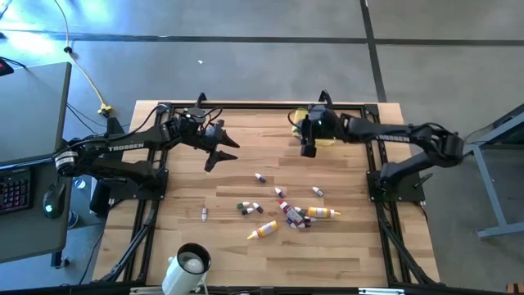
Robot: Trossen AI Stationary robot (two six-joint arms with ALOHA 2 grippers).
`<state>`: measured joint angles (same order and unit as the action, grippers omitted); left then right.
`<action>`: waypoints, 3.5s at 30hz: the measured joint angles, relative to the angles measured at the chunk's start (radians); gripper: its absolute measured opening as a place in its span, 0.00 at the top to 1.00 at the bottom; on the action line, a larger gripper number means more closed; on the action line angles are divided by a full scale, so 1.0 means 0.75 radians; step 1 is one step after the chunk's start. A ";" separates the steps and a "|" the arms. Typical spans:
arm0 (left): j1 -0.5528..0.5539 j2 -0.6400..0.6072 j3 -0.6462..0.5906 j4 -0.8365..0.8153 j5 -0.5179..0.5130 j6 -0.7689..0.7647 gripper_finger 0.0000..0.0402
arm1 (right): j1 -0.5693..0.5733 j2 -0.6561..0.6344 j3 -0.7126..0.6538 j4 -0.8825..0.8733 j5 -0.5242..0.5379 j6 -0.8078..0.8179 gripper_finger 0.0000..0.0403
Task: Pick & Place food coloring
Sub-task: Adjust the big green food coloring bottle
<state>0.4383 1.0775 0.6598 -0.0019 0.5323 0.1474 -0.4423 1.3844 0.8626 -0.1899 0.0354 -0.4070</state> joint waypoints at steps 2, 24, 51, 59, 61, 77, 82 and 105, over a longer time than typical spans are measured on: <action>0.000 0.000 0.000 -0.001 0.000 0.000 0.49 | -0.045 0.054 0.030 -0.037 -0.062 -0.054 0.51; 0.000 0.000 0.001 0.000 -0.004 0.000 0.49 | -0.241 0.425 0.466 -0.569 -0.059 -0.680 0.51; 0.000 0.000 0.001 0.000 -0.003 0.000 0.49 | -0.273 0.554 0.460 -0.503 -0.149 -0.726 0.51; 0.000 0.000 0.001 0.000 -0.003 0.000 0.49 | -0.275 0.555 0.460 -0.502 -0.190 -0.736 0.65; 0.000 0.000 0.001 0.000 -0.003 0.000 0.49 | -0.275 0.555 0.460 -0.498 -0.198 -0.716 0.69; 0.000 0.000 0.001 0.000 -0.003 0.000 0.49 | -0.347 0.355 0.462 -0.480 -0.240 -0.467 0.69; 0.000 0.000 0.001 0.000 -0.003 0.000 0.49 | -0.449 0.238 0.461 -0.478 -0.482 -0.307 0.69; 0.000 0.000 0.001 0.000 -0.003 0.000 0.49 | -0.661 -0.226 -0.523 0.498 -0.577 0.194 0.68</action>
<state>0.4383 1.0775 0.6601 -0.0018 0.5304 0.1476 -0.9382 1.2146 0.4705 0.1834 -0.3974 -0.2615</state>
